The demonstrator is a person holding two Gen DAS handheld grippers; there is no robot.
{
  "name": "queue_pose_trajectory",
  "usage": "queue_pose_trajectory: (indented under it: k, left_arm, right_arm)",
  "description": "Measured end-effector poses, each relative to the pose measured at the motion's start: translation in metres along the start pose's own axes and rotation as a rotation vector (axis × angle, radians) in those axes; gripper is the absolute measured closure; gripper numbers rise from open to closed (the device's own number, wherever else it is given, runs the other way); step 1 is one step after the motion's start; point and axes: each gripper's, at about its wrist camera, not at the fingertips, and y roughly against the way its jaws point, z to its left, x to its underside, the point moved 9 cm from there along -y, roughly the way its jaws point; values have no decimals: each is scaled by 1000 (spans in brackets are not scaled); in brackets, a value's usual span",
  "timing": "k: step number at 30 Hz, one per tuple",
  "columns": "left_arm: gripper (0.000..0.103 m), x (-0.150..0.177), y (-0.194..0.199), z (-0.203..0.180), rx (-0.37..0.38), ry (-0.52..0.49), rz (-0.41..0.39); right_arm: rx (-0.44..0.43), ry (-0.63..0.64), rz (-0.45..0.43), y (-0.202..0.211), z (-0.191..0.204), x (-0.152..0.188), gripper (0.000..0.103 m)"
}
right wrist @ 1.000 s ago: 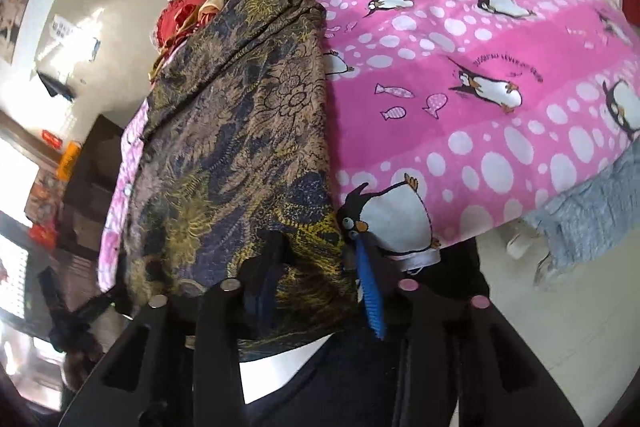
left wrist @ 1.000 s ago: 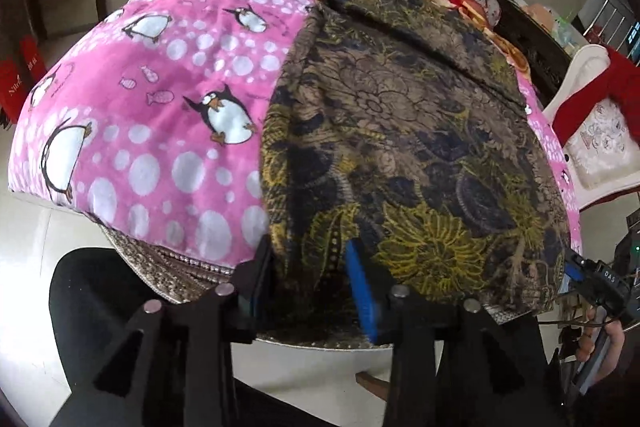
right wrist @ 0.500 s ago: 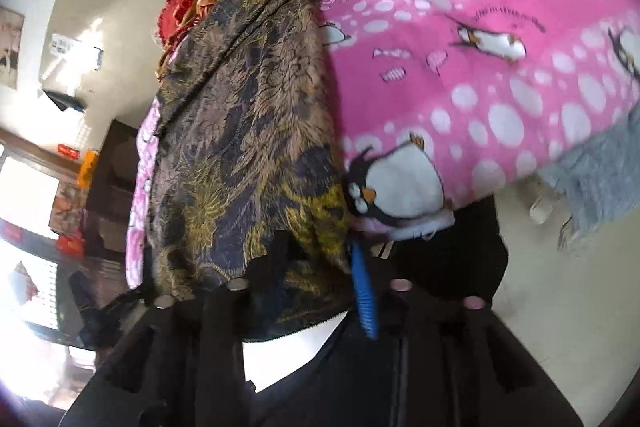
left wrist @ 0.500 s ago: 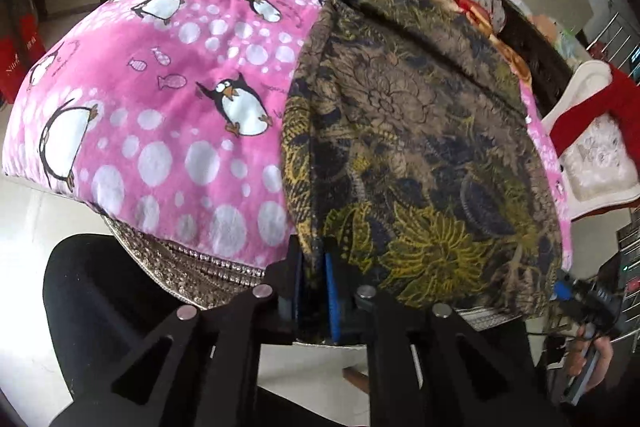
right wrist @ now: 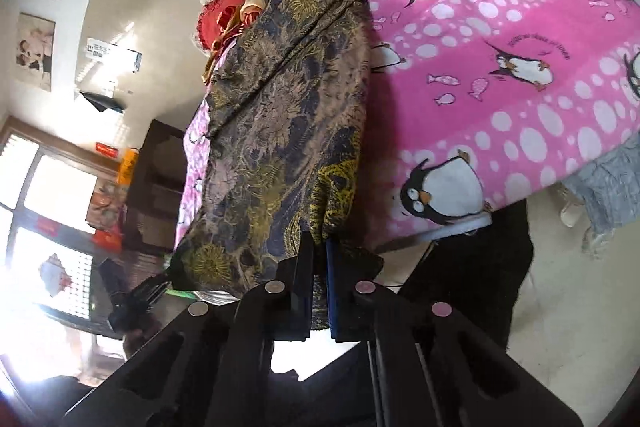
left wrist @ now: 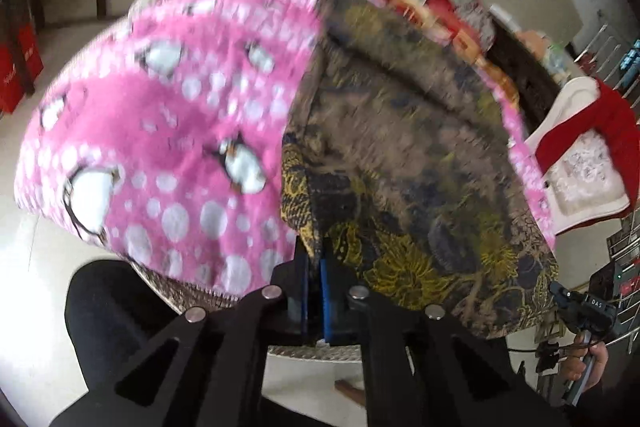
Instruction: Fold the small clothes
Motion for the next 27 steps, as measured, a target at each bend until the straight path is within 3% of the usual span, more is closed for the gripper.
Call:
queue_pose_trajectory:
  k: [2,4,7,11,15,17,20,24,25,27]
  left_arm:
    - [99,0,-1,1,-11,-4,17]
    - [98,-11,18,-7,20,-20,-37]
    - [98,-25,29,-13,28,-39,-87]
    - [98,-16,-6,0,6,5,46]
    - [98,-44,5,-18,39,-69,19]
    - [98,-84,17,-34,76,-95,-41]
    - [98,-151,26,-56,135,-111,-136]
    - [97,-267,3,-80,144,-80,-277]
    - [94,-291,-11,-80,127,-63,-302]
    - [68,-329,-51,-78,40,-61,-347]
  right_arm:
    - [3,-47,29,-11,-13,3,103]
    - [-77,-102,8,-5,-9,-1,103]
    - [-153,-75,-44,9,14,-20,103]
    - [-129,-100,-23,-10,2,-30,103]
    - [-149,-142,0,-23,-4,-37,103]
    - [-192,-131,-14,-21,8,-56,103]
    - [-253,-104,-59,-23,32,-111,103]
    - [-324,-81,-195,-32,66,-226,103]
    - [-330,-90,-220,-37,68,-247,103]
    - [-322,-125,-276,-56,63,-303,103]
